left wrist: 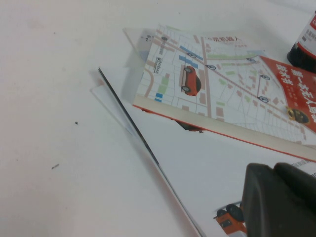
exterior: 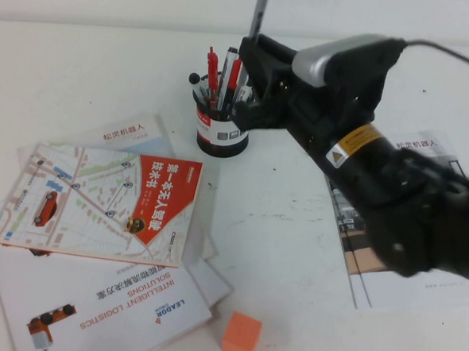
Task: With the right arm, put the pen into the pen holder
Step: Place the pen onto the pen holder
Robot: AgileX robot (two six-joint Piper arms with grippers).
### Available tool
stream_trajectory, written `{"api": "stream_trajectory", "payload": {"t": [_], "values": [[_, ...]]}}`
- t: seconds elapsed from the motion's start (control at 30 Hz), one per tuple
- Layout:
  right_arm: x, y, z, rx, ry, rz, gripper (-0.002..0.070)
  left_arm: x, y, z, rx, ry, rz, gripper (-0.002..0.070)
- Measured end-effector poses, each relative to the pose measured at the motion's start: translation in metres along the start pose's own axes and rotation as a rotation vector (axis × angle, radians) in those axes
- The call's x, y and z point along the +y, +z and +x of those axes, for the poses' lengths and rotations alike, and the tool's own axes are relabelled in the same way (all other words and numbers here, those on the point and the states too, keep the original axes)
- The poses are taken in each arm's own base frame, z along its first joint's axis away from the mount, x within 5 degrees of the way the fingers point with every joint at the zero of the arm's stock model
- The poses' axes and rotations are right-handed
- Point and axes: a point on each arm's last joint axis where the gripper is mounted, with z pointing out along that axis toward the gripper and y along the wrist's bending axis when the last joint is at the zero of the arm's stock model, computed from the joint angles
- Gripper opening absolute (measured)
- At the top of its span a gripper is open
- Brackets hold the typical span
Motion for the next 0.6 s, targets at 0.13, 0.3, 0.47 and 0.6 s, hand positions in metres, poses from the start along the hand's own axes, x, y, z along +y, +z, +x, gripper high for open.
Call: {"api": "stream_trajectory", "payload": {"t": [0.13, 0.3, 0.47, 0.6], "values": [[-0.022, 0.019, 0.027, -0.078, 0.034, 0.073, 0.0071, 0.0, 0.0, 0.0, 0.0, 0.0, 0.0, -0.0002], [-0.041, 0.051, 0.057, -0.061, 0.016, 0.092, 0.0071, 0.0, 0.0, 0.0, 0.0, 0.0, 0.0, -0.0003], [-0.051, 0.085, 0.074, 0.003, -0.005, 0.09, 0.0071, 0.0, 0.0, 0.0, 0.0, 0.0, 0.0, -0.0003], [-0.057, 0.103, 0.092, 0.09, -0.039, 0.093, 0.0071, 0.0, 0.0, 0.0, 0.0, 0.0, 0.0, -0.0002]]}}
